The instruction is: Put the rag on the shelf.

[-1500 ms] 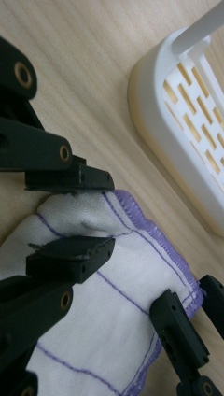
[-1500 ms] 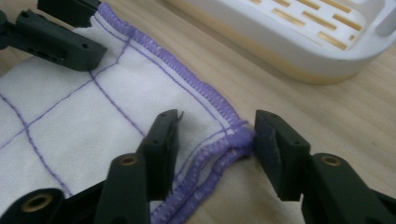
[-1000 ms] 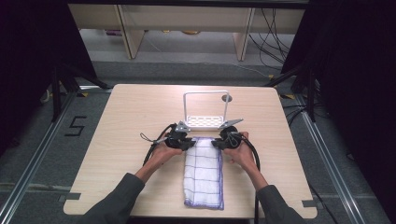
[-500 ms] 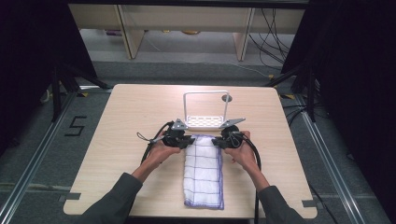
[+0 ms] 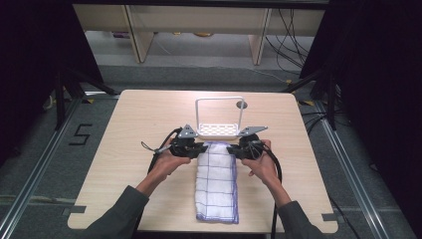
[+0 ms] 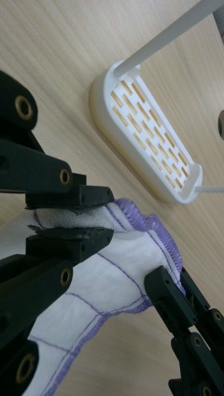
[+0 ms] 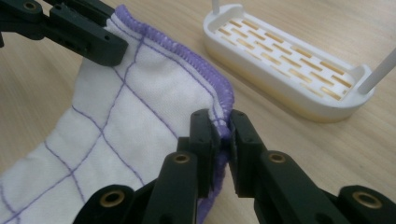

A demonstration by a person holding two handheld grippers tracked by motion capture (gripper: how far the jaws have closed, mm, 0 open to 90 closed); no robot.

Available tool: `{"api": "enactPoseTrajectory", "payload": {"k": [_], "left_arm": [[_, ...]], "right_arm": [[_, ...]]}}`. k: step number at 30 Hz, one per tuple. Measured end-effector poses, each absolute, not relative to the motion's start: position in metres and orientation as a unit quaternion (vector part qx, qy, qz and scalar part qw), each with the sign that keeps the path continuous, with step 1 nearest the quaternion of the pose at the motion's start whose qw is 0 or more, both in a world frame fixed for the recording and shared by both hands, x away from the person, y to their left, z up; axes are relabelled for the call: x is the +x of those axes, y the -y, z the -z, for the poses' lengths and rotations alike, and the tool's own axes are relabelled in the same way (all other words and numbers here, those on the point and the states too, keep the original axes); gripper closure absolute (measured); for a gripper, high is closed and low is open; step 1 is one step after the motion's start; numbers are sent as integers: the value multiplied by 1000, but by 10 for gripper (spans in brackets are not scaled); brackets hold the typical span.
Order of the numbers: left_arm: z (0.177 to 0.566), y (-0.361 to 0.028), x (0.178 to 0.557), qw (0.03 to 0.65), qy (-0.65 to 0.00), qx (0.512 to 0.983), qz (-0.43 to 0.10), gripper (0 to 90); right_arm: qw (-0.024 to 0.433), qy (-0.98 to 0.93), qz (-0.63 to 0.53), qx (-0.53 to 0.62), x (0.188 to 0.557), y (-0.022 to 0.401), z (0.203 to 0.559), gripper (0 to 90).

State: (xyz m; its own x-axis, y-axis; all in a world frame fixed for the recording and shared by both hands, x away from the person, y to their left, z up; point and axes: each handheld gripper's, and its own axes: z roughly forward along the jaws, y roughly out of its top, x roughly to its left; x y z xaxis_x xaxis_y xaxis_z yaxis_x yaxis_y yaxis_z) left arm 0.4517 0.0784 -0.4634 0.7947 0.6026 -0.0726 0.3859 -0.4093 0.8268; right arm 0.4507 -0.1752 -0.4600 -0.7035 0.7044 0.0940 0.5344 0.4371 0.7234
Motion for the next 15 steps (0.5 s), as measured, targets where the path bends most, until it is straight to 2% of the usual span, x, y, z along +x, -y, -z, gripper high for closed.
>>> {"api": "enactPoseTrajectory", "payload": {"k": [7, 15], "left_arm": [[443, -88, 436, 476, -290, 822, -114, 799], [417, -91, 417, 485, -256, 826, -134, 800]], "right_arm": [[113, -835, -406, 355, 435, 178, 440, 817], [111, -829, -432, 338, 412, 182, 415, 818]]}}
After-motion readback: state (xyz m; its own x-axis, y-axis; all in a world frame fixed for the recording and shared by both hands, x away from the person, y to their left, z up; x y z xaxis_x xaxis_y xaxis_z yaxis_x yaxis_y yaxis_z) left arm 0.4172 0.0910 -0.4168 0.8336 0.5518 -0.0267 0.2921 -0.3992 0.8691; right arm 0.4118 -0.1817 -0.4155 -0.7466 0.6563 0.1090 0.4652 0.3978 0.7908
